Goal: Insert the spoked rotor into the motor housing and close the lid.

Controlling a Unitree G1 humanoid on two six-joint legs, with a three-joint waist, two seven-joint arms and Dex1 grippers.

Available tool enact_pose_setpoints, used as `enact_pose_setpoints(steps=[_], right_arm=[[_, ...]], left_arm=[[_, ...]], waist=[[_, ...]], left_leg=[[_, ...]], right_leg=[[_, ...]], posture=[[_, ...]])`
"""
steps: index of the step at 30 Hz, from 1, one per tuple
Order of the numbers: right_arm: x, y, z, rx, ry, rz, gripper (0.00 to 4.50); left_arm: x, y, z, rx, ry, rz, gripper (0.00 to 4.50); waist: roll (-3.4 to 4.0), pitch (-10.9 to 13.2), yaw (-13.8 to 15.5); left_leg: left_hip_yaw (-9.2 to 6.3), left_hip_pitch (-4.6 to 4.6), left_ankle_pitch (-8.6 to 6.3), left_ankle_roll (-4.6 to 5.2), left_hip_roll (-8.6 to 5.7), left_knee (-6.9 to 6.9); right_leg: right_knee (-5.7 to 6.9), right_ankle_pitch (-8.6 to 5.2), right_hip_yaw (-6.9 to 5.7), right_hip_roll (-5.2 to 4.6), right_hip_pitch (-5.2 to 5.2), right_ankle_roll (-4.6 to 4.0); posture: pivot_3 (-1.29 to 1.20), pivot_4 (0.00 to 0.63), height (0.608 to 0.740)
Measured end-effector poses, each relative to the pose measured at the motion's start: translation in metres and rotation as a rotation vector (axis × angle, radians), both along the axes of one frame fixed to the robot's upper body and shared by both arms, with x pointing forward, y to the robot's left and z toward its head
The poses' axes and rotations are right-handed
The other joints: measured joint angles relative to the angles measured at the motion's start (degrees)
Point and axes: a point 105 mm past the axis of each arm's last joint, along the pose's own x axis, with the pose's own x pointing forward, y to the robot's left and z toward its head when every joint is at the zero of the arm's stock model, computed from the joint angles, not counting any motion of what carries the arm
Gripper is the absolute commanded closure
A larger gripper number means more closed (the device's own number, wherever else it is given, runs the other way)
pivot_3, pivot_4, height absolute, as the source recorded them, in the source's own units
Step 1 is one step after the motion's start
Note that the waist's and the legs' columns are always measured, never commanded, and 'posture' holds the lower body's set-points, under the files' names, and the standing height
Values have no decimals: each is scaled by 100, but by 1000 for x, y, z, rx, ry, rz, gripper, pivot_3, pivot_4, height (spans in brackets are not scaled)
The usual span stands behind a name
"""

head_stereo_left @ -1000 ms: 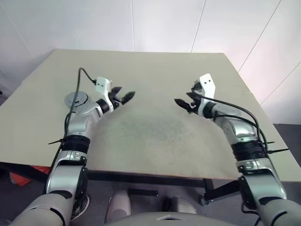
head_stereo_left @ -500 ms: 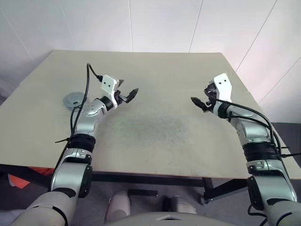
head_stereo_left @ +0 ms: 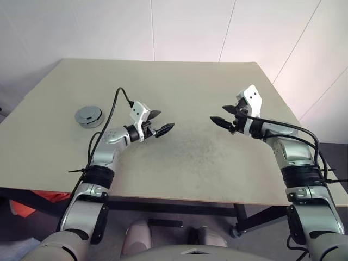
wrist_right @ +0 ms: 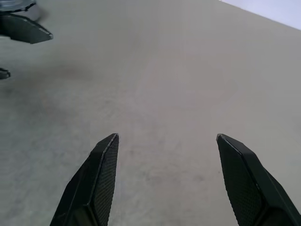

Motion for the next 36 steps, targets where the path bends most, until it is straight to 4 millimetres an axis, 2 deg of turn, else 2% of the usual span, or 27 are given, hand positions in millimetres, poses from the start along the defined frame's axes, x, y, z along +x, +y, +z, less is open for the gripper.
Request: enact_pose_setpoints(steps=[6,9,16,22,27,36], right_arm=[[2,7,-1,44,-21,-24,753],[0,13,-9,76,-40,-49,753],[-9,13,-17,80,-15,-3,753],[-13,8,-15,77,4,26,753],[-4,7,-8,70,-19,18,753],[0,5,-7,53,-36,-8,753]], left_arm=[[-2,-3,-9,-15,25,45,22],[-4,-8,-9,-37,20,72,22],[-11,-10,-10,-31,39,35,22],[-14,-6,-10,-16,49,9,22],[-6,4,-2,-9,21,50,22],[-4,10,-3,3,18,74,22]], waist=[[2,-2,-10],[3,-2,-9],[6,-3,-12],[8,-5,-13],[10,-6,-20],[11,-6,-20]], left_leg=[[-1,6,4,-1,1,0],[-3,4,5,-3,0,-1],[-2,0,3,1,-1,-1],[-2,4,3,1,0,-1],[-2,7,3,0,-1,-1],[-2,1,3,2,-1,-1]], right_leg=[[0,-6,0,0,7,12],[-2,1,0,0,3,0],[-7,1,0,0,0,-1],[-7,-5,0,0,6,10],[-6,0,0,1,6,2],[-9,1,0,0,2,-1]], posture=[[0,0,740],[0,0,740],[0,0,740],[0,0,740],[0,0,740],[0,0,740]])
